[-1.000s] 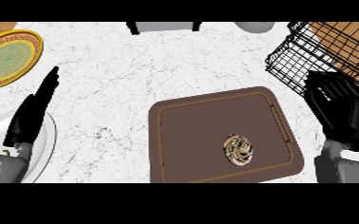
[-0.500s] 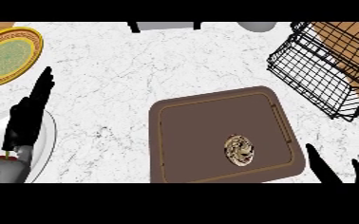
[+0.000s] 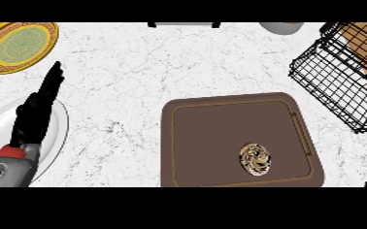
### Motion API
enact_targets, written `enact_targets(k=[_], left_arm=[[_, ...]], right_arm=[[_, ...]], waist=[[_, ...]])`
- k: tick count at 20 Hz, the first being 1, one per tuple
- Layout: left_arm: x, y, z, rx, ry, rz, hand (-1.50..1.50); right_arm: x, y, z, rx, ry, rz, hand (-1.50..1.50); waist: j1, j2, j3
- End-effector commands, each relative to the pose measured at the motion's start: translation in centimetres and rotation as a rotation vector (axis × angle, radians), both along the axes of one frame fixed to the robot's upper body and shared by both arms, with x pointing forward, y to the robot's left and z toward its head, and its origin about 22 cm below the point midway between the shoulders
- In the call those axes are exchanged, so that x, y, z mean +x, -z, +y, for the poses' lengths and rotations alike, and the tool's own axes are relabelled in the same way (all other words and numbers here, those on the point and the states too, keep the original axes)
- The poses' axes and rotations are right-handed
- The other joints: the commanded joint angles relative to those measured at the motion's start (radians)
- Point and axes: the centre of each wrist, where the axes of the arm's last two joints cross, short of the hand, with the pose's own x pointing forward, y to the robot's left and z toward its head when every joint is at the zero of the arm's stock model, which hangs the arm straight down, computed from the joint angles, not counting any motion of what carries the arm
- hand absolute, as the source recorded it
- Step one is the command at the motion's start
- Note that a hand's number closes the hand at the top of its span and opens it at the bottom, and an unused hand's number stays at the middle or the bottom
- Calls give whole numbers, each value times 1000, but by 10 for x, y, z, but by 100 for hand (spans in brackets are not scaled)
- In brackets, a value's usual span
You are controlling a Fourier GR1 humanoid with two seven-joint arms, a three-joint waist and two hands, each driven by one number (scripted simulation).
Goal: Pick the cupcake from the tray and place it in the tiered basket
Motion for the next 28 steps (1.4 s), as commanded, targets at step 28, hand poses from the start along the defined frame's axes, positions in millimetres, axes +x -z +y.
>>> enact_targets(k=[28], left_arm=[[11,8,-17,-5,15,7,0]], right_arm=[[70,-78,67,76,-61,528,-150]], waist=[[20,-4,9]])
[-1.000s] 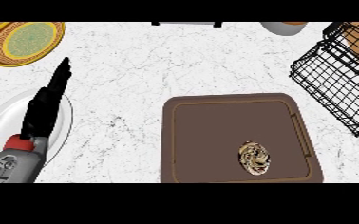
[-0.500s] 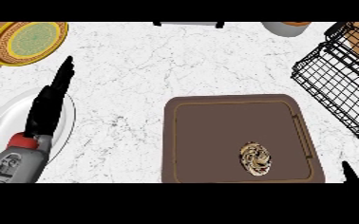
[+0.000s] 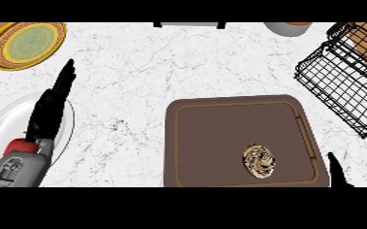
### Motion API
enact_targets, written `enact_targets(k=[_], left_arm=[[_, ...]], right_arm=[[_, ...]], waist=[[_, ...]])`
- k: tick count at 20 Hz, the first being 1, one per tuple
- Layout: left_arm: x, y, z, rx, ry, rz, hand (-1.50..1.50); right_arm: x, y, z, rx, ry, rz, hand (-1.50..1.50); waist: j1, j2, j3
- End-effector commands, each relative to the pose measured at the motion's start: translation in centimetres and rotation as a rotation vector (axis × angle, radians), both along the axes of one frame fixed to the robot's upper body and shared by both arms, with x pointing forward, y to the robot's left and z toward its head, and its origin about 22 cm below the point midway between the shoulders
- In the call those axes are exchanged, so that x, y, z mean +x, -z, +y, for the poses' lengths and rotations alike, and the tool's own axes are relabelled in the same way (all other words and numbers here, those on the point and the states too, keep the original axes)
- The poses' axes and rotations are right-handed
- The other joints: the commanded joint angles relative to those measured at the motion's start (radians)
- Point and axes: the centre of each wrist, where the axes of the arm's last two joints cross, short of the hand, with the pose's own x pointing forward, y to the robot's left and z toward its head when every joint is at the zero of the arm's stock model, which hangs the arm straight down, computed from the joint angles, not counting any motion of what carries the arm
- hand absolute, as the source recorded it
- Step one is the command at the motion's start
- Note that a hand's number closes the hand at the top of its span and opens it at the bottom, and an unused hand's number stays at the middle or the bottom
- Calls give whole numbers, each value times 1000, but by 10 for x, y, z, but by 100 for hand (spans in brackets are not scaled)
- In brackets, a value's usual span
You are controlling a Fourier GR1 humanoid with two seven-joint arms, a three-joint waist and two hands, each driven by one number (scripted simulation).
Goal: Pick the cupcake from the tray and place it in the tiered basket
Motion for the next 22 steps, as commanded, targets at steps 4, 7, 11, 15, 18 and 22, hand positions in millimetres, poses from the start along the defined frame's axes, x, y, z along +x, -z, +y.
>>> enact_targets(k=[4,7,11,15,18,22], left_arm=[[0,-4,6,4,-11,1,0],[2,-10,9,6,-11,-4,0],[0,-4,11,-12,1,8,0],[-6,12,0,2,-23,16,0],[-1,-12,0,-11,1,2,0],[-2,-8,5,4,-20,7,0]], right_arm=[[8,0,12,-52,68,215,-150],[4,-3,13,-87,48,239,-150],[24,12,21,-87,48,231,-150],[17,12,20,-87,28,261,-150],[28,16,18,-65,45,255,-150],[20,19,18,-40,44,276,-150]], waist=[[-4,-2,0],[-13,-5,1],[-5,-3,2],[-16,-1,0],[-4,-2,2],[-16,-5,2]])
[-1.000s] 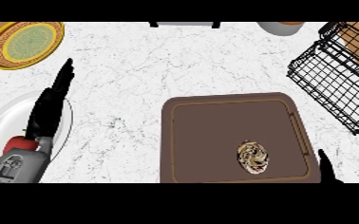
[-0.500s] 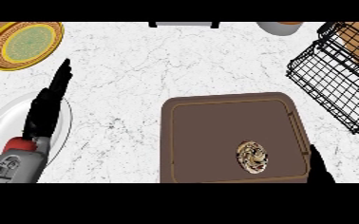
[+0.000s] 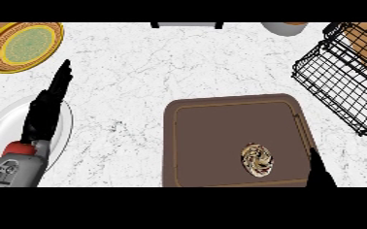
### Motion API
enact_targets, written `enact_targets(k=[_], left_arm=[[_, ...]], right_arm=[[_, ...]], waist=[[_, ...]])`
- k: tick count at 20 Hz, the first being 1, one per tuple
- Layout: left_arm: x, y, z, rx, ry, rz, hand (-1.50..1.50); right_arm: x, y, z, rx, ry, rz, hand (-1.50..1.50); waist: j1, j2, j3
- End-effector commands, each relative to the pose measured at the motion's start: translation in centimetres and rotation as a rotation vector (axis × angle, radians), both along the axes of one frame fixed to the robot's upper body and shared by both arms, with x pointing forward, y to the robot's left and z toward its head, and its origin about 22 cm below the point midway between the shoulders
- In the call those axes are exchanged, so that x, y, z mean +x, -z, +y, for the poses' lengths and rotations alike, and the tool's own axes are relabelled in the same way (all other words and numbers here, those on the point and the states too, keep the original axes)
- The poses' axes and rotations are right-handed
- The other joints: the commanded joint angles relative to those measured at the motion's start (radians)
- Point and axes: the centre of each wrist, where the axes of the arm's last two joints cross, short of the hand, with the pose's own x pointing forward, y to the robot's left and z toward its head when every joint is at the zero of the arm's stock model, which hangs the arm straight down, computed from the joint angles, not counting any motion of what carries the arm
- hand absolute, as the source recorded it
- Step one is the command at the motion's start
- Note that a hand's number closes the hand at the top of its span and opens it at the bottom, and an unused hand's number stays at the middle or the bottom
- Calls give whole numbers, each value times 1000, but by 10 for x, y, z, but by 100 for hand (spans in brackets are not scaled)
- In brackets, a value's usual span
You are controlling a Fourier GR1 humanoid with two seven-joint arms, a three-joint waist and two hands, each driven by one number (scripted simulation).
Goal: Pick the cupcake from the tray and place it in the tiered basket
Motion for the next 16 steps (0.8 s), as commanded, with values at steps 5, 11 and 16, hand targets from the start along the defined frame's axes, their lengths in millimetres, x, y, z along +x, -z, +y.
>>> enact_targets(k=[5,11,16], left_arm=[[-3,4,14,-6,-5,-10,0],[1,-6,-5,-1,13,6,0],[2,8,1,-12,-4,8,0]], right_arm=[[17,10,7,63,166,154,-150],[30,15,10,94,154,158,-150],[43,24,15,120,157,159,-150]], waist=[[2,-1,1],[4,-3,2],[-2,-2,2]])
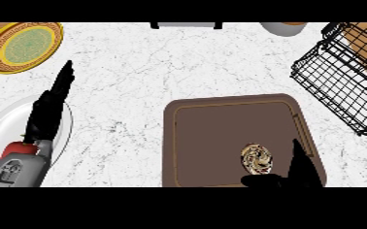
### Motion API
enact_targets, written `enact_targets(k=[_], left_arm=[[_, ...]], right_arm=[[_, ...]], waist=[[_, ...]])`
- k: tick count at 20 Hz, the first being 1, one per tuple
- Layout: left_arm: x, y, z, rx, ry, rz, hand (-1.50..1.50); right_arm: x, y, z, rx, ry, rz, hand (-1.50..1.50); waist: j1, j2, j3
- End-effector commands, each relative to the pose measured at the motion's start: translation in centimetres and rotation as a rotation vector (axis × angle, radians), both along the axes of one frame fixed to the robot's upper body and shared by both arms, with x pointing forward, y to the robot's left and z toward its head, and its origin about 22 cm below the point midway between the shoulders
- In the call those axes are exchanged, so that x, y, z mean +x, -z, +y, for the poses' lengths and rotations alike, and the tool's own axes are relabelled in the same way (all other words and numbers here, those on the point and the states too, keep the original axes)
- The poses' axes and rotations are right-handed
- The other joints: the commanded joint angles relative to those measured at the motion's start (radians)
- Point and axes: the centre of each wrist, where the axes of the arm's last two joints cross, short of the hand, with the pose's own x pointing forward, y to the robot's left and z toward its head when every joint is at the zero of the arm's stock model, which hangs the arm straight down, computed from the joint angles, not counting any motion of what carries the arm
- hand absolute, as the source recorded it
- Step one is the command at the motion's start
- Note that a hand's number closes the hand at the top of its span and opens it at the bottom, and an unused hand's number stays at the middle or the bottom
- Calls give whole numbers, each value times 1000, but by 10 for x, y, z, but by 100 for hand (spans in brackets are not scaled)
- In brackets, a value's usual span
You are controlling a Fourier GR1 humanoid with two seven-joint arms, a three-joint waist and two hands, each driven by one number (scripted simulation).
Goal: Pick the cupcake from the tray and place it in the tiered basket
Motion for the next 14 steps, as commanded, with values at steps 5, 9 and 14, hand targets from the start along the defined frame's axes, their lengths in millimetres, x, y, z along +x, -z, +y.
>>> enact_targets(k=[5,9,14], left_arm=[[-6,9,-4,-2,-9,0,0],[-5,9,-2,4,-3,-7,0],[-3,16,0,4,-7,7,0]], right_arm=[[21,4,9,106,169,135,-150],[25,3,34,79,-28,213,150],[31,9,36,-1,-33,182,150]], waist=[[3,2,3],[6,0,3],[-3,-1,3]])
